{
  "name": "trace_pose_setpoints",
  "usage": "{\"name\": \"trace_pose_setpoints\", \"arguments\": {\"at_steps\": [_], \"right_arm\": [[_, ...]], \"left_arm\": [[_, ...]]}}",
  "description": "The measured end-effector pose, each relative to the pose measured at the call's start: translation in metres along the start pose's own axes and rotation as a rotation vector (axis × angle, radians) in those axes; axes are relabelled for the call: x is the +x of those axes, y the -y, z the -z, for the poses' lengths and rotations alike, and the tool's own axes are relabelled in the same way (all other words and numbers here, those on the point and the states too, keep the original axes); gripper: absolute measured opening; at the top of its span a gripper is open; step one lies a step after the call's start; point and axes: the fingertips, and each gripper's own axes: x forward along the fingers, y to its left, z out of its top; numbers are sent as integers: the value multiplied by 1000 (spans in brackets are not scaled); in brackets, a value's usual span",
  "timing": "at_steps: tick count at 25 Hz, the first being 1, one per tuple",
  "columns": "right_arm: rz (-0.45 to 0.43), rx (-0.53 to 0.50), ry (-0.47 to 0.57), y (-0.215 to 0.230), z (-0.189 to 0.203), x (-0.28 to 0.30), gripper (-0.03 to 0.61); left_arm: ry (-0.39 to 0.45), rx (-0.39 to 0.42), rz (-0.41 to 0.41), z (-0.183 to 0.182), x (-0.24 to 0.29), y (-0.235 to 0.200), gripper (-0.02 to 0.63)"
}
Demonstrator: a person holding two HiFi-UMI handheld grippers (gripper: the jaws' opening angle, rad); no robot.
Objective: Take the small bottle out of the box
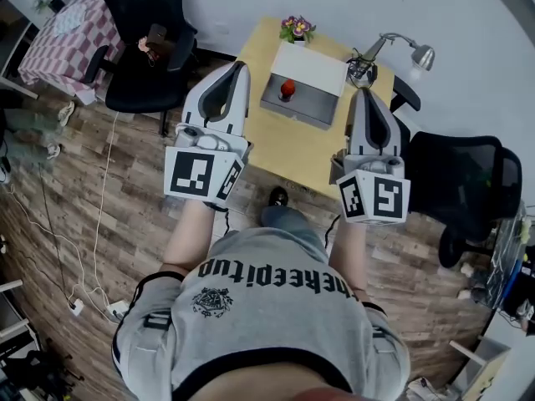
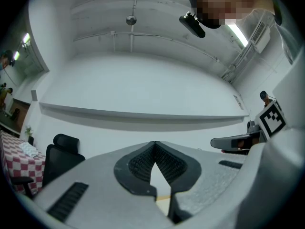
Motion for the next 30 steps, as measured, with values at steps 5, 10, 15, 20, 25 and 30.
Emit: {"name": "trace_pose_setpoints", "arguments": {"at_steps": [5,10,15,20,25,30], "right_arm": [[-37,5,-1,18,5,29,2],[-82,8,-6,31,14,55,2],[-132,17,-22,42,25,81,2],[-177,38,-64,50,44,103,2],[-219,61,-119,51,69,116,2],[-241,90,-178,50,98,127,2]], "left_arm": [[3,6,-33,7,27,-6,3],[2,15,-68,15,48,-10,3],[-5,29,-105,24,67,-16,3],[-26,39,-133,38,82,-19,3],[-72,37,-160,58,89,-23,3],[-126,13,-170,84,94,-29,3]]}}
